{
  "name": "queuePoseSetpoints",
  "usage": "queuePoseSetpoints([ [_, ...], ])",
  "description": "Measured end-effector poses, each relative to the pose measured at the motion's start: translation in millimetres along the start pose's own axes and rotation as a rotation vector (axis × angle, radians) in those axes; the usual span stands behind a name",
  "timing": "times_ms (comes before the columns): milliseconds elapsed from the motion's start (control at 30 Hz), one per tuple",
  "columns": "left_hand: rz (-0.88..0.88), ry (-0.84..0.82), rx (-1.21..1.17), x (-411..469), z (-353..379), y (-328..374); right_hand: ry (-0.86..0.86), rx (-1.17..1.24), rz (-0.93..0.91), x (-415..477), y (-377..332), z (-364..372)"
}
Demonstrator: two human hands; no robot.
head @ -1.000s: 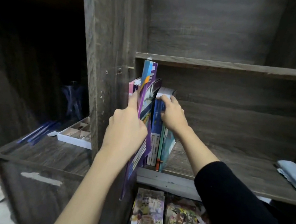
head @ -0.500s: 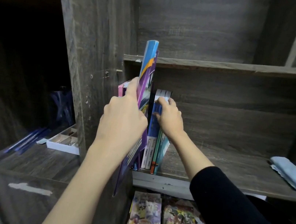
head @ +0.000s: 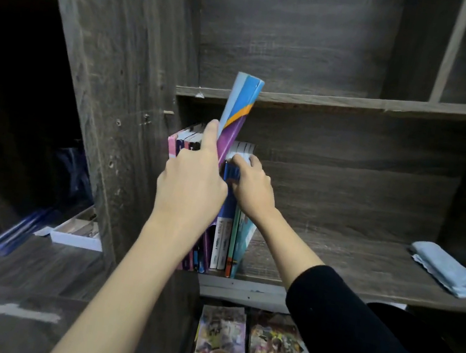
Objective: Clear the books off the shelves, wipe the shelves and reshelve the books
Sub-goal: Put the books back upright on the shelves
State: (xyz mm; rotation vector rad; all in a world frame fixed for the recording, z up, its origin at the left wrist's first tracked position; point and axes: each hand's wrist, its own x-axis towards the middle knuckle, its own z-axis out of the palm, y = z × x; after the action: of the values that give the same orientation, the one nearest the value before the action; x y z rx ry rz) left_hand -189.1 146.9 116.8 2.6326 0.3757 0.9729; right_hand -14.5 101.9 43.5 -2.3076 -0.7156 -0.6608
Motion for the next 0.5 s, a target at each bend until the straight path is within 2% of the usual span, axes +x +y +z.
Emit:
queuePoseSetpoints([
  [200, 0.03, -0.054, -0.17, -14.8, 24.0, -15.6, -0.02, -0.028, 0.031, -1.2, -1.1, -4.5],
  [333, -0.053, -0.161, -0.224, -20.6, 54.7, -36.2, -0.018, -0.028, 0.018, -1.4, -1.6, -4.4],
  [500, -0.144, -0.147, -0.308, -25.6, 78.8, -47.6, 0.006, -0.046, 0.005, -1.6, -2.4, -2.1],
])
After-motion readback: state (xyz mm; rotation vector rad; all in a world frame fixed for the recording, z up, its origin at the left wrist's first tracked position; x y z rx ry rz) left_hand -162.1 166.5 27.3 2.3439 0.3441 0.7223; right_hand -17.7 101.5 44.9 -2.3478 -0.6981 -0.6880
